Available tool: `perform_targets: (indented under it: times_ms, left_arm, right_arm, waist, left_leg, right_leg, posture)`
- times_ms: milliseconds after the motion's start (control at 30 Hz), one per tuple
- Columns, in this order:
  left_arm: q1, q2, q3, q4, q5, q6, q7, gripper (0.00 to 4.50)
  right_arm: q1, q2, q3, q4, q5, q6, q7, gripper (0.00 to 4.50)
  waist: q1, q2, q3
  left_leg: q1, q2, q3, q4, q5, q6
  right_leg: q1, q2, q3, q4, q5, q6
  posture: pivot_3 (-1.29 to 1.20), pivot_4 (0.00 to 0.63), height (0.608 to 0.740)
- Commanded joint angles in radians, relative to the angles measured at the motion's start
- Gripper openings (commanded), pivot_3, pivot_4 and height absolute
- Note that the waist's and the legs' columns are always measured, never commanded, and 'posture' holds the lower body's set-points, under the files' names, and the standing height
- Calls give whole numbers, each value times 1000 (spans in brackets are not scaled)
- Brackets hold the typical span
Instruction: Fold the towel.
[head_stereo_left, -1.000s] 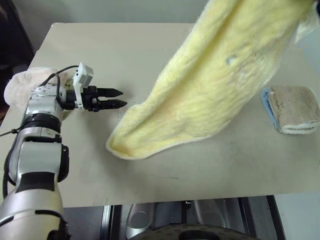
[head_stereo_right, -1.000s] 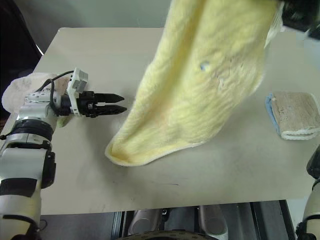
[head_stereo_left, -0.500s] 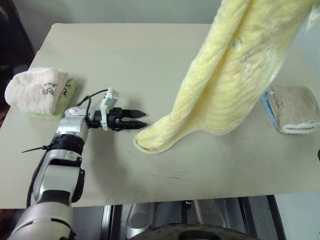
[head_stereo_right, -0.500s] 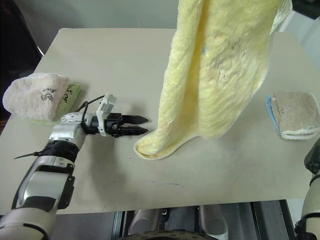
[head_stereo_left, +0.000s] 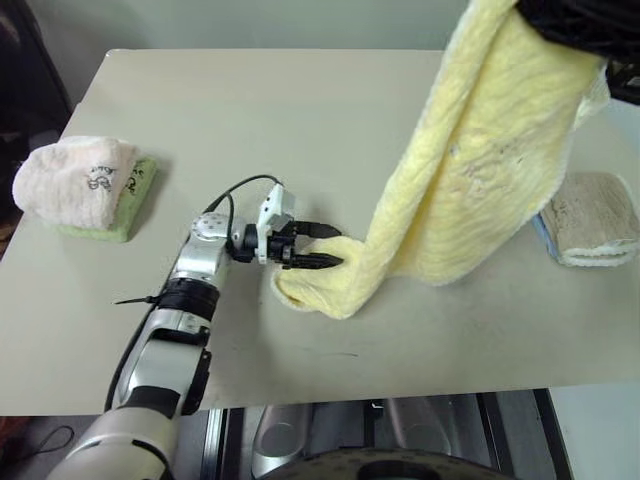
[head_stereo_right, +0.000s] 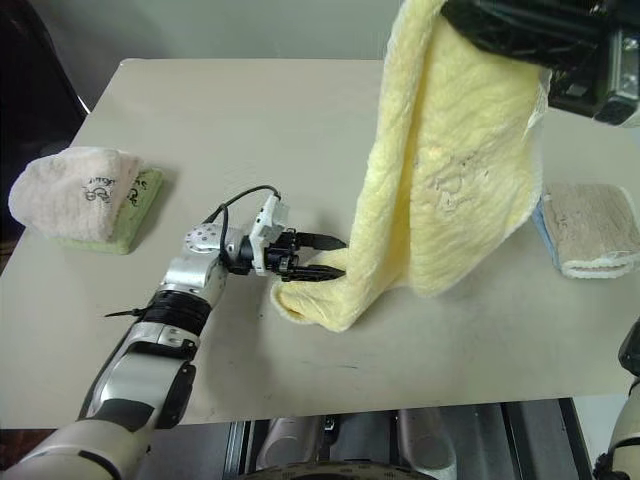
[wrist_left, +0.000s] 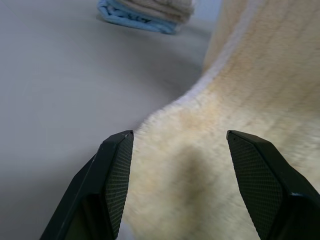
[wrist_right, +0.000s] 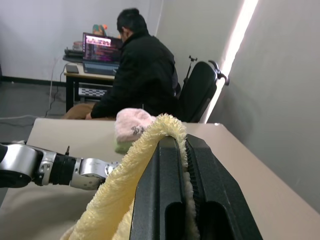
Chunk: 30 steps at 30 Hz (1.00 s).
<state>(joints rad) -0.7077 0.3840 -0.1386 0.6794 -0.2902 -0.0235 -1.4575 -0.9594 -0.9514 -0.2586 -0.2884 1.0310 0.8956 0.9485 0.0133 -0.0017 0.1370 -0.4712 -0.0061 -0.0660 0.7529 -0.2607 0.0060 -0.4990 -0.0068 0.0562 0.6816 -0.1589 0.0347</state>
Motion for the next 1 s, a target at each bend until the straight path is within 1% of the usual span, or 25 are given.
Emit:
perform_targets:
  times_ms: [33, 133, 267, 367, 433, 567, 633, 733, 767, 833, 967, 1000]
  left_arm:
    - [-50, -13, 8, 29, 22, -59, -3, 3221]
    - [-100, -28, -10, 127, 83, -138, 10, 3221]
    - [-169, -28, -52, 239, 151, -152, -53, 3221]
    - [-199, -22, -64, 288, 177, -161, -98, 3221]
    - [-223, -21, -74, 314, 186, -126, -141, 3221]
    - [-255, -44, -61, 371, 205, -155, -92, 3221]
    - [-265, -59, -31, 391, 185, -162, -86, 3221]
    - [-291, -82, 30, 417, 143, -100, -64, 2622]
    - [-289, -77, 30, 419, 148, -109, -85, 2323]
    - [-278, -67, 24, 418, 161, -133, -125, 1588]
    - [-270, -63, 30, 409, 148, -94, -154, 160]
    - [-268, -59, 22, 405, 151, -91, -156, 8]
  right_arm:
    - [8, -20, -48, -34, -5, -25, -25, 0]
    - [22, -19, -57, -46, 2, -26, -43, 0]
    - [40, -15, -63, -60, 11, -26, -63, 0]
    - [48, -16, -62, -68, 12, -27, -71, 0]
    - [58, -18, -64, -74, 11, -27, -76, 0]
    - [74, -21, -78, -88, 21, -27, -92, 0]
    - [82, -24, -85, -92, 24, -28, -97, 0]
    - [96, -29, -92, -98, 22, -29, -99, 0]
    - [99, -30, -93, -99, 22, -29, -99, 0]
    - [105, -32, -96, -103, 24, -31, -101, 0]
    - [120, -34, -99, -111, 21, -37, -100, 0]
    - [122, -35, -99, -112, 20, -38, -100, 0]
  waist:
    - [0, 0, 0]
    - [1, 0, 0]
    - [1, 0, 0]
    - [1, 0, 0]
    - [1, 0, 0]
    - [2, 0, 0]
    - [3, 0, 0]
    - [4, 0, 0]
    - [5, 0, 0]
    - [5, 0, 0]
    - [5, 0, 0]
    - [4, 0, 0]
  left_leg:
    - [0, 0, 0, 0, 0, 0]
    - [0, 0, 0, 0, 0, 1]
    - [0, 0, 0, 0, -2, 5]
    - [0, 0, 0, 1, -3, 8]
    - [0, 0, 0, 1, -3, 8]
    - [0, -1, 0, 1, -3, 8]
    - [0, -1, 0, 1, -3, 8]
    - [-1, -1, 0, 1, -3, 9]
    - [-1, -1, 0, 1, -3, 9]
    - [-1, -1, 0, 1, -3, 8]
    - [-1, -1, 0, 1, -2, 8]
    - [-1, -1, 0, 1, -2, 8]
  right_leg:
    - [0, 0, 0, 0, 0, 0]
    - [0, 0, 0, 0, 1, 0]
    - [1, 0, 0, 0, 1, 1]
    - [0, 0, 0, 0, 2, 1]
    - [0, 0, 0, 0, 2, 1]
    - [1, 0, 0, -1, 2, 2]
    - [1, 0, 0, -1, 2, 2]
    - [1, 0, 0, -1, 2, 3]
    - [1, 0, 0, -1, 2, 3]
    - [1, 0, 0, -1, 2, 3]
    - [1, 0, 0, -1, 2, 4]
    - [1, 0, 0, -1, 2, 4]
  posture:
    - [0, 150, 703]
    - [0, 150, 703]
    - [0, 150, 703]
    - [0, 150, 703]
    - [0, 150, 703]
    - [0, 150, 703]
    - [0, 150, 703]
    - [0, 150, 703]
    - [0, 150, 703]
    - [0, 150, 703]
    - [0, 150, 703]
    - [0, 150, 703]
